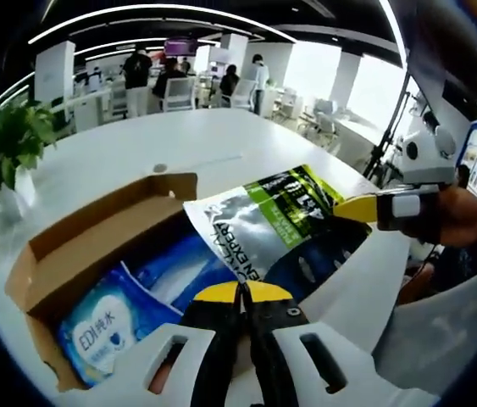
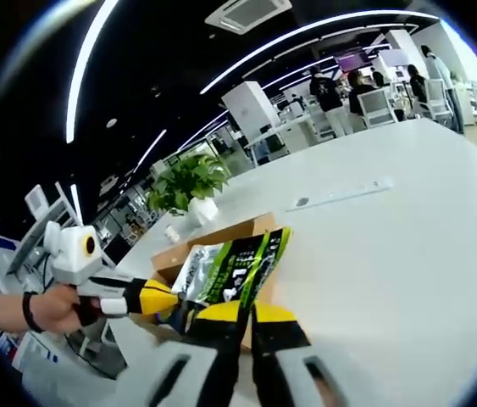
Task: Operate the shoe box by opening the lid, removing the specified soft item, and placing it in the target area until the item is outside and the box remains undamaged.
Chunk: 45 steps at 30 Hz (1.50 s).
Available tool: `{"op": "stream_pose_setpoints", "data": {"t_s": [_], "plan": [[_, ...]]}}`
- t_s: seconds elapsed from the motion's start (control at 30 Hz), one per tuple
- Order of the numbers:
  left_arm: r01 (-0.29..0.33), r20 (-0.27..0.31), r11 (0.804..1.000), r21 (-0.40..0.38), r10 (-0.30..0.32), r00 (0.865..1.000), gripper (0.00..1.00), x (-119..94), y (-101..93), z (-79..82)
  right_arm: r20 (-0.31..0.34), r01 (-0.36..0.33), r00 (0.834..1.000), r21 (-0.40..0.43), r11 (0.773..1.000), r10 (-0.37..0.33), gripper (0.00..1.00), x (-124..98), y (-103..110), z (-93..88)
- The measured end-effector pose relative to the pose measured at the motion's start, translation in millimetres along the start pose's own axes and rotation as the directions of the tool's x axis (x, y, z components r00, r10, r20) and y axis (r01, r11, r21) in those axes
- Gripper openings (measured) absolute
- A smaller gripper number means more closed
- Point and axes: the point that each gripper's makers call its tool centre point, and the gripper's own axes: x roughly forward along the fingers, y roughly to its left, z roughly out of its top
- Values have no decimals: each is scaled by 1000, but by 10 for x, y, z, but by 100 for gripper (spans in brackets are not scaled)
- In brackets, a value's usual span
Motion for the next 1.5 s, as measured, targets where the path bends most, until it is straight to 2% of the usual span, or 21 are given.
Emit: {"op": "stream_pose_setpoints", "data": {"t_s": [0.57,0.9,1.5], "plan": [[51,-4,998,27,-51,999,0,261,-420,86,15,43,999,22,999,-43,0,-347,-370,22],[66,-15,998,20,-65,998,0,375,-560,38,9,54,998,26,998,-54,0,-464,-506,-53],[96,-27,995,38,-95,995,0,629,-822,127,8,83,996,51,995,-84,0,-652,-847,-68]]}}
